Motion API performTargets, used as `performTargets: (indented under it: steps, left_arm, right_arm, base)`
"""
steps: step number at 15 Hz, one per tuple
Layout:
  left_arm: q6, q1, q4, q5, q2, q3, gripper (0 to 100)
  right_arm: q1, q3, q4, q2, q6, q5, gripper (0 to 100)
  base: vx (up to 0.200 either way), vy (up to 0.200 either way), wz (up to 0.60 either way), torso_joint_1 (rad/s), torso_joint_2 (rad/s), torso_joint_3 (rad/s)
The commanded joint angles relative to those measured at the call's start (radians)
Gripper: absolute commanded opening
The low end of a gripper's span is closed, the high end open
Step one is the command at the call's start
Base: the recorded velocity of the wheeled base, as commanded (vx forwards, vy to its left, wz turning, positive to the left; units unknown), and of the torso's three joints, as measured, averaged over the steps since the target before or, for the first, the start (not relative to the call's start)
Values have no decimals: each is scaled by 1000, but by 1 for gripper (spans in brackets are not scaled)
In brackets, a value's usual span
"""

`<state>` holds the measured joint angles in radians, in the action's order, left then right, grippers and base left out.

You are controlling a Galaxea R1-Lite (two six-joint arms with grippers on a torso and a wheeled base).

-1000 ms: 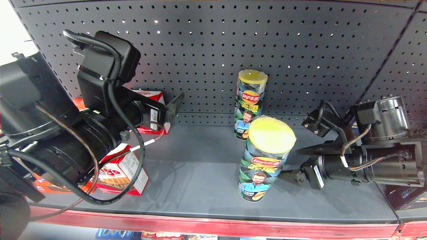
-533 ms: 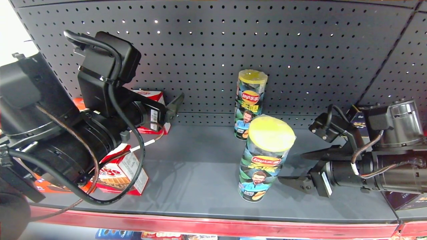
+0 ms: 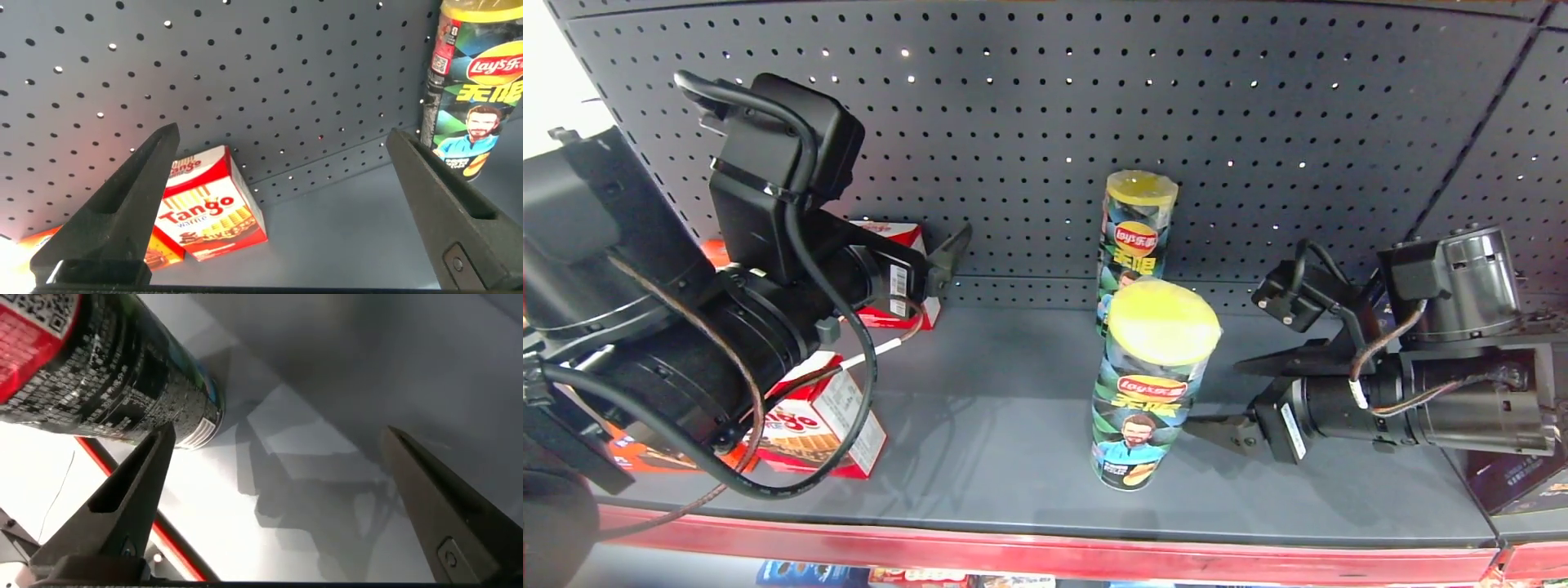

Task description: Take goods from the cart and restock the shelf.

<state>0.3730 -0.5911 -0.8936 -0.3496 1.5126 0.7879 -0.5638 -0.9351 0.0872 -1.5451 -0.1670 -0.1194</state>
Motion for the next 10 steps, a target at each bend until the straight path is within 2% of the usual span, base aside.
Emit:
performTargets:
  steps: [1, 7, 9, 10]
  left_arm:
    - [0, 2, -1, -2, 0, -2, 100]
    - [0, 0, -1, -2, 0, -9, 100]
    - [1, -21, 15, 4, -2, -29, 100]
    - [3, -53, 32, 12, 0, -24, 100]
  right_arm:
    - [-4, -2, 0, -10, 0, 0, 100]
    - [10, 10, 2, 14, 1, 3, 100]
    - [32, 27, 2, 31, 1, 9, 100]
    - [48, 39, 2, 43, 1, 9, 100]
  base:
    - [0, 0, 0, 0, 0, 0]
    - [0, 0, 0, 0, 0, 0]
    - [0, 0, 0, 0, 0, 0]
    - [0, 0, 0, 0, 0, 0]
